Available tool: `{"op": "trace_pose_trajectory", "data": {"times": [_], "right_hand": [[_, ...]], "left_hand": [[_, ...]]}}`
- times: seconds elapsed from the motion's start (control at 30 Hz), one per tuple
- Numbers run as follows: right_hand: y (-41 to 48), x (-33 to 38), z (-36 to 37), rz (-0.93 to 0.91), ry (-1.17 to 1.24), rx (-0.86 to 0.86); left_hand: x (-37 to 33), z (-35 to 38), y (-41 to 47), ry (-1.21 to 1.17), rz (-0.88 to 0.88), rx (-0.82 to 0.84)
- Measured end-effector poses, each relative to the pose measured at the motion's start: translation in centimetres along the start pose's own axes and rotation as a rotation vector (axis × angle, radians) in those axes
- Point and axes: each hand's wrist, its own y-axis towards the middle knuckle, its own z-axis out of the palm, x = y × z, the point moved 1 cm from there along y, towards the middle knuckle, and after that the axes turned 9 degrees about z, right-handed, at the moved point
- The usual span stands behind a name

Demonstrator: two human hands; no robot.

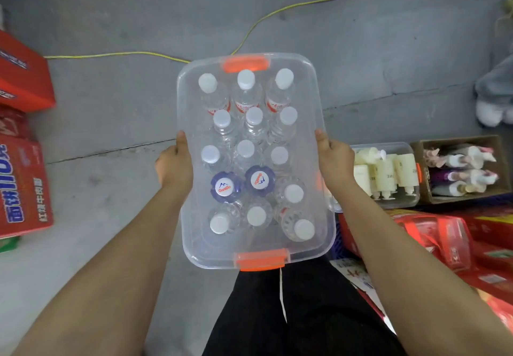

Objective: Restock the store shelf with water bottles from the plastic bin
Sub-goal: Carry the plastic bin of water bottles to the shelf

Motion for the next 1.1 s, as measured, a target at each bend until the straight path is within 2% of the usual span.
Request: {"op": "trace_pose_trajectory", "data": {"times": [0.53, 0.9, 1.1], "right_hand": [[17.5, 14.2, -1.5, 0.008, 0.021, -0.002], [29.6, 24.1, 3.2, 0.066, -0.100, -0.038], [35.5, 30.7, 6.1, 0.136, -0.057, -0.044]], "left_hand": [[-15.5, 4.6, 16.1, 0.057, 0.080, -0.025], [-21.5, 7.8, 31.5, 0.071, 0.049, 0.037], [-26.0, 8.3, 40.7, 0.063, 0.061, 0.096]]}}
